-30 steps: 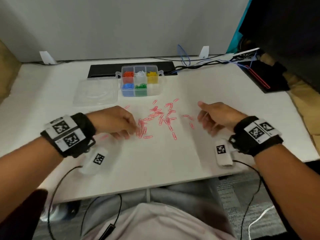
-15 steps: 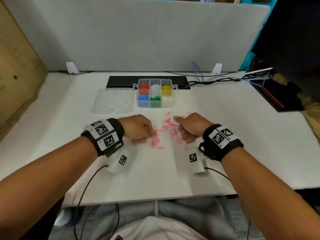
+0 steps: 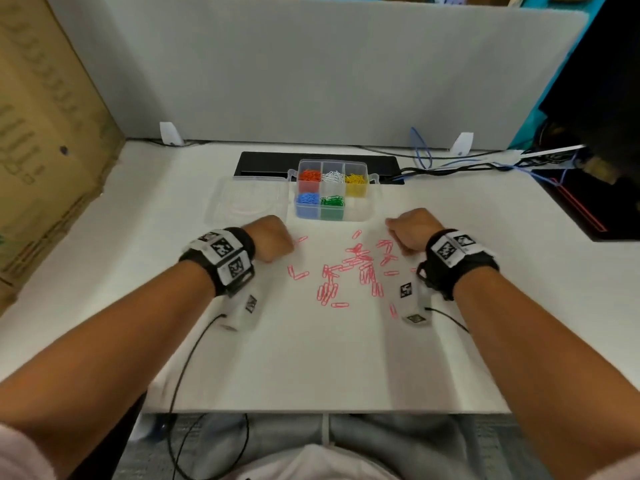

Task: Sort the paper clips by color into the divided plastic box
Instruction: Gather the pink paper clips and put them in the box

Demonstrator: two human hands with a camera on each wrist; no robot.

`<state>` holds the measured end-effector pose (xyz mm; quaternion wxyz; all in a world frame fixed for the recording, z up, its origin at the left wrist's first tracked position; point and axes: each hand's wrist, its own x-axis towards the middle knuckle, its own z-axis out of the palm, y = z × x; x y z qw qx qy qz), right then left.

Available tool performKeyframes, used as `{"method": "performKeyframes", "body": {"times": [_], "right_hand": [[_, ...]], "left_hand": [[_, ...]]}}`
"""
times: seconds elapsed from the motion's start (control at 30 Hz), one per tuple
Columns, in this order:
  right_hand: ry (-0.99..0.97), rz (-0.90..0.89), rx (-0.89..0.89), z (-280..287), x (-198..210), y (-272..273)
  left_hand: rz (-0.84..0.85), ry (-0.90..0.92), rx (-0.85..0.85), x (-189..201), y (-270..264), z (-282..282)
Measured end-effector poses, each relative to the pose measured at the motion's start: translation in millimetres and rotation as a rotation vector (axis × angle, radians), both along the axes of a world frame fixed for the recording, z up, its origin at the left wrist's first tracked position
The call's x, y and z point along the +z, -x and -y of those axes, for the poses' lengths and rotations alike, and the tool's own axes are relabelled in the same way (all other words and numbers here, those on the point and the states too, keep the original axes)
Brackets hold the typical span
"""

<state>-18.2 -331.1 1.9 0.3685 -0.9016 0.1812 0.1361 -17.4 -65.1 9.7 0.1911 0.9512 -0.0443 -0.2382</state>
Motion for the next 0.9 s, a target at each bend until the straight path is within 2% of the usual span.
{"method": "performKeyframes", "body": {"times": [0.1,0.17,0.27,0.33,0.37,0.47,0.53,0.6,0.67,0.73,0.8,0.9], "right_hand": [[0.023,-0.015,0.173,-33.7,-1.4,6.9],[0.03,0.037,0.192,-34.3,1.2,8.8],[-0.054,0.15,0.04,-15.9,9.4,-3.1],[-0.197,0.144,-0.064,-9.0,13.7,-10.2],[-0.205,0.11,-0.069,-10.9,13.8,-12.5],[-0.012,0.006,0.098,-29.0,5.3,-15.9],[0.096,0.014,0.191,-45.8,-2.6,-12.7],[0.153,0.035,0.258,-58.1,-4.5,-4.4],[0.211,0.005,0.401,-61.8,1.6,4.7],[0.163,-0.007,0.472,-51.3,11.8,8.9],[0.093,0.086,0.405,-29.7,25.3,5.4],[0.032,0.156,0.199,10.8,35.8,-4.3]], "left_hand": [[-0.115,0.081,-0.097,2.6,1.6,27.0],[-0.049,0.073,-0.109,6.4,-5.5,29.2],[0.125,0.029,-0.034,4.5,-17.2,23.5],[0.132,0.003,0.022,-2.3,-18.2,25.1],[0.129,-0.014,0.029,-5.3,-17.2,28.4],[0.142,-0.009,-0.046,-9.2,-13.8,45.9],[0.118,0.021,-0.124,-8.5,-8.3,57.8],[0.064,0.043,-0.212,-8.8,-1.7,63.9],[-0.011,0.082,-0.287,-7.0,5.8,59.7],[-0.031,0.117,-0.312,0.5,10.6,45.7],[0.072,0.068,-0.271,8.6,7.3,21.7],[0.182,-0.138,-0.096,4.7,-10.1,-25.7]]}}
